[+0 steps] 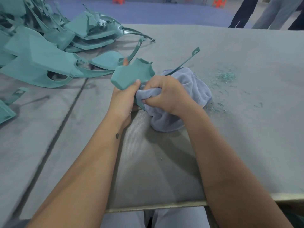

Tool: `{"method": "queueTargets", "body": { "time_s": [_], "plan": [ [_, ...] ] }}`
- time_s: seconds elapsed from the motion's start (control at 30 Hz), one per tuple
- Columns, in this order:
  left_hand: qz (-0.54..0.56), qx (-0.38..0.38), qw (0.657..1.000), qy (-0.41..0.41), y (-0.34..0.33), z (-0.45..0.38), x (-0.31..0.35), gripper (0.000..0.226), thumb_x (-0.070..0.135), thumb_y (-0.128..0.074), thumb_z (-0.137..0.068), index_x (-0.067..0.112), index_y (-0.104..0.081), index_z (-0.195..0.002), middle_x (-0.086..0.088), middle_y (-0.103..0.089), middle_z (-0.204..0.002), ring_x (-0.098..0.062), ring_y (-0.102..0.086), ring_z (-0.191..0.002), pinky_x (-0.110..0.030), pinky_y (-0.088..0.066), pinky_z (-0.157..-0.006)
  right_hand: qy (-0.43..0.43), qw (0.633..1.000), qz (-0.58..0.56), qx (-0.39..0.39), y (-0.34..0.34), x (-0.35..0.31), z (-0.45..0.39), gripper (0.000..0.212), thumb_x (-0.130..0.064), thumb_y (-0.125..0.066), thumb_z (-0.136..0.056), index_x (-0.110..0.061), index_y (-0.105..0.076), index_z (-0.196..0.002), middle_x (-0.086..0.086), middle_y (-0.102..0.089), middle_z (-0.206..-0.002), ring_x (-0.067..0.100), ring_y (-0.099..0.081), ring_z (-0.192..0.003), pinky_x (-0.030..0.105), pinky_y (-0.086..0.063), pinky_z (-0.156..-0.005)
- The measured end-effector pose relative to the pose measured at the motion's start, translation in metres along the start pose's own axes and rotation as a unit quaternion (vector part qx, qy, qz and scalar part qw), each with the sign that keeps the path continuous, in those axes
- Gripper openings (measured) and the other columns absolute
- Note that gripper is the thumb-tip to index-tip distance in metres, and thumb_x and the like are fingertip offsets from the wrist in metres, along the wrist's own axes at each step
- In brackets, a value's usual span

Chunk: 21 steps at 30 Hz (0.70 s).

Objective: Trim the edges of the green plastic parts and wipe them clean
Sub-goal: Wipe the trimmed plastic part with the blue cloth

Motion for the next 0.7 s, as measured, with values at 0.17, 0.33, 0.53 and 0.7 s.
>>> {"method": "queueTargets", "body": {
  "time_s": [0.17,0.33,0.53,0.7],
  "plan": [
    [0.012,-0.003,0.999,-0.033,0.005,0.002,0.010,0.050,0.009,-0.053,-0.095,0.057,-0.055,-0.109,0.013,-0.071,-0.112,-0.016,-0.069,-0.102,-0.042,-0.058,-0.078,-0.060,0.987,0.076,0.126,0.017,0.012,-0.004,0.028,-0.038,-0.059,-0.082,-0.023,-0.057,-0.058,-0.004,-0.062,-0.062,0.017,-0.060,-0.068,0.043,-0.052,-0.069],
    [0.095,0.103,0.990,-0.027,0.036,-0.005,0.013,0.034,0.005,-0.057,-0.090,0.035,-0.062,-0.108,0.011,-0.074,-0.097,-0.012,-0.071,-0.089,-0.037,-0.058,-0.070,-0.078,0.976,0.043,0.198,0.025,0.012,0.000,0.021,-0.028,-0.056,-0.085,-0.022,-0.058,-0.064,-0.006,-0.058,-0.062,0.014,-0.057,-0.066,0.034,-0.049,-0.067],
    [0.163,0.133,0.978,0.002,0.041,-0.008,0.008,0.022,0.006,-0.064,-0.089,0.018,-0.064,-0.108,-0.002,-0.073,-0.101,-0.019,-0.071,-0.090,-0.037,-0.058,-0.068,-0.076,0.960,-0.127,0.236,0.043,0.014,0.013,0.009,-0.020,-0.064,-0.087,-0.017,-0.069,-0.094,-0.010,-0.065,-0.086,0.002,-0.058,-0.082,0.005,-0.039,-0.077],
    [0.171,0.143,0.975,-0.009,0.031,-0.008,0.005,0.014,0.006,-0.059,-0.094,0.018,-0.063,-0.101,-0.001,-0.074,-0.092,-0.018,-0.072,-0.079,-0.034,-0.059,-0.063,0.003,0.997,0.044,0.056,0.000,-0.015,0.003,0.007,-0.031,-0.063,-0.082,-0.032,-0.069,-0.077,-0.007,-0.064,-0.085,0.013,-0.060,-0.087,0.043,-0.048,-0.084]
  ]
}}
Point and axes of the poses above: each hand's wrist, its own z-axis away from the middle knuckle, its own y-axis out of the back of the hand, x = y × z, the point moved 8 cm from there along -z, towards the middle knuckle
